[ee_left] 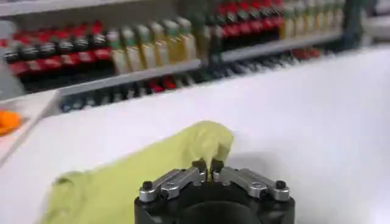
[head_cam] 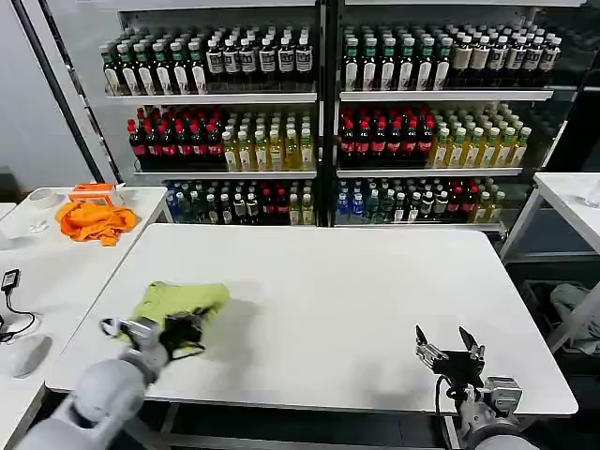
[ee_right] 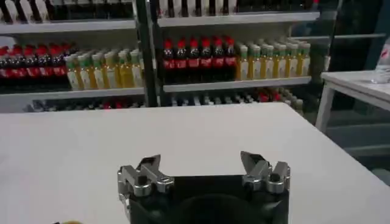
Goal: Fold and organize the clothes.
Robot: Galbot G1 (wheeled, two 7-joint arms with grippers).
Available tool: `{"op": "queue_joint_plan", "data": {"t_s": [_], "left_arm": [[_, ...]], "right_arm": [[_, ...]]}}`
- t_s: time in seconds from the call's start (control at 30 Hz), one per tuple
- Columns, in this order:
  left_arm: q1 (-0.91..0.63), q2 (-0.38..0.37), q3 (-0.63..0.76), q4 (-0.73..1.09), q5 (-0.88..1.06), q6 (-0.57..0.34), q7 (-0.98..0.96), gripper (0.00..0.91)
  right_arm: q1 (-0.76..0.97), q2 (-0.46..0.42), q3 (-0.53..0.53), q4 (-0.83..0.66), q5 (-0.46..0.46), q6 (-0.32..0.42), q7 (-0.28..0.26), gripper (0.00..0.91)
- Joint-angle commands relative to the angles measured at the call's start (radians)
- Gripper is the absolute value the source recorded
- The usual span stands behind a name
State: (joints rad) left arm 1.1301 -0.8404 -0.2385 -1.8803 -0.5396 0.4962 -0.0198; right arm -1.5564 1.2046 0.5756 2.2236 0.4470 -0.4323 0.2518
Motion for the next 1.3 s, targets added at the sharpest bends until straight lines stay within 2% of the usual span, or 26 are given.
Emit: {"op": "queue_joint_plan", "data": {"t_s": [0.03, 0.17, 0.37, 0.53, 0.57, 0.63, 0.8, 0.93, 1.13, 1.3], "left_arm": [[-0.160, -0.087, 0.314, -0.015, 0.208, 0.002, 0.033, 0.020], [-0.260, -0.140, 0.353, 0.028, 0.111, 0.038, -0.006, 0.020], [-0.373, -0.293, 0.411, 0.124, -0.080, 0.060, -0.121, 0.020], [-0.439, -0.414, 0.466, 0.177, -0.156, 0.012, -0.185, 0.020], [-0.449, -0.436, 0.478, 0.198, -0.154, -0.010, -0.188, 0.050], [-0.458, -0.460, 0.492, 0.230, -0.147, -0.048, -0.193, 0.907], [-0.426, -0.494, 0.493, 0.223, -0.144, -0.091, -0.193, 0.907], [-0.374, -0.479, 0.439, 0.164, -0.180, -0.109, -0.180, 0.907], [-0.254, -0.394, 0.282, 0.049, -0.236, -0.111, -0.190, 0.907], [-0.170, -0.298, 0.133, 0.017, -0.230, -0.113, -0.203, 0.907]], "right_arm": [[-0.012, 0.006, 0.003, 0.008, -0.005, 0.005, 0.000, 0.907], [-0.015, 0.022, -0.001, 0.013, -0.019, 0.003, 0.001, 0.907], [-0.014, 0.020, -0.001, 0.028, -0.027, -0.004, 0.001, 0.907], [-0.004, 0.020, -0.003, 0.022, -0.028, -0.007, 0.002, 0.907], [-0.001, 0.022, -0.007, 0.020, -0.032, -0.008, 0.002, 0.907], [0.003, 0.026, -0.012, 0.018, -0.035, -0.009, 0.002, 0.907], [0.046, 0.029, -0.046, -0.010, -0.041, -0.021, 0.002, 0.907], [0.112, 0.027, -0.097, -0.058, -0.019, -0.022, -0.002, 0.907], [0.279, 0.051, -0.228, -0.165, 0.071, -0.026, -0.004, 0.907], [0.415, 0.115, -0.340, -0.303, 0.183, -0.077, 0.027, 0.907]]}}
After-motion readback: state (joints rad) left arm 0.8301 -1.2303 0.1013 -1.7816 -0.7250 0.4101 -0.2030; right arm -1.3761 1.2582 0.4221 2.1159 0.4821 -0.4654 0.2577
